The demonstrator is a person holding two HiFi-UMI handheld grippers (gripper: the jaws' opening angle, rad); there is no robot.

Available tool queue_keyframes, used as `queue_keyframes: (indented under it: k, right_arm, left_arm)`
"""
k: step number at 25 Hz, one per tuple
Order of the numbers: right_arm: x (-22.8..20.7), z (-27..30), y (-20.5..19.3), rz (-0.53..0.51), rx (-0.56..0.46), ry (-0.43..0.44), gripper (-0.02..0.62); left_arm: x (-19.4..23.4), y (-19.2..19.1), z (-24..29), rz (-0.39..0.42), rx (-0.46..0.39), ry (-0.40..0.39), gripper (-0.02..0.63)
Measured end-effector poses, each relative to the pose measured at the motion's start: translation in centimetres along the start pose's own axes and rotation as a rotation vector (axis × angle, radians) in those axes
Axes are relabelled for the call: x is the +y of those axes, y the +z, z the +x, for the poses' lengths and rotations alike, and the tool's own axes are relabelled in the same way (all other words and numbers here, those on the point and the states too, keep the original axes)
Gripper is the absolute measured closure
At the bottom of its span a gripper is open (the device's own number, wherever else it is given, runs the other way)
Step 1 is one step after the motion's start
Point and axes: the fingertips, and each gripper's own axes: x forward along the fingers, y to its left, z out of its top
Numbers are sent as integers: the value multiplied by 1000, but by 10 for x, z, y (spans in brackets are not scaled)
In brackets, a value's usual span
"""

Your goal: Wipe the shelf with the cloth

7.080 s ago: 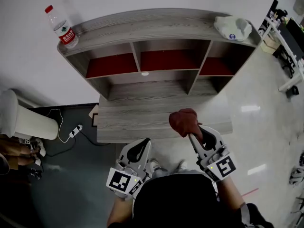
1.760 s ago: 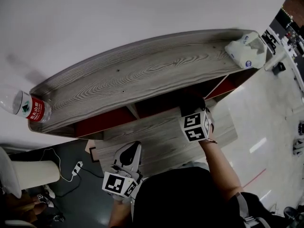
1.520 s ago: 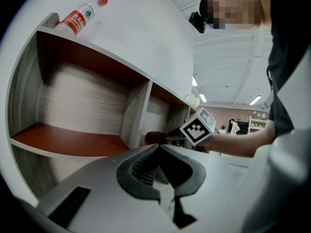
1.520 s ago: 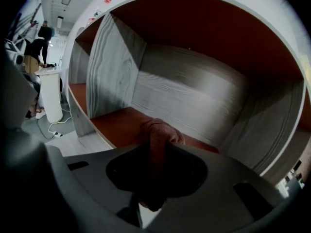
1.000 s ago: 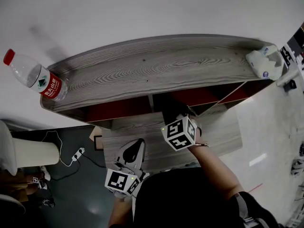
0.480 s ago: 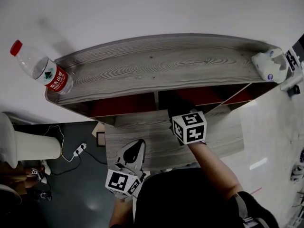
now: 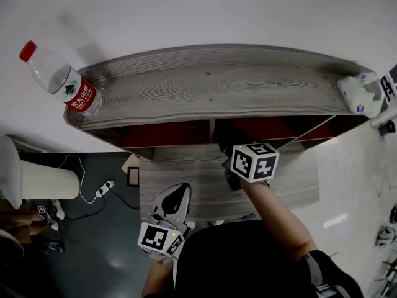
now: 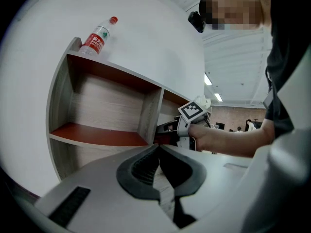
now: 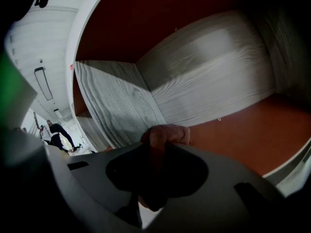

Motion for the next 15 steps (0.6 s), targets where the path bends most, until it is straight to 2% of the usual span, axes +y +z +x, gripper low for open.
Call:
queue_keyframes:
  k: [8, 15]
  right_arm:
    - [9, -2, 8, 316, -88, 149, 529]
    - [34, -27, 52, 452, -225, 332, 529]
  left_arm:
    - [5, -4, -6, -4, 0, 22, 598]
    - [1, 2, 2, 7, -5, 3, 598]
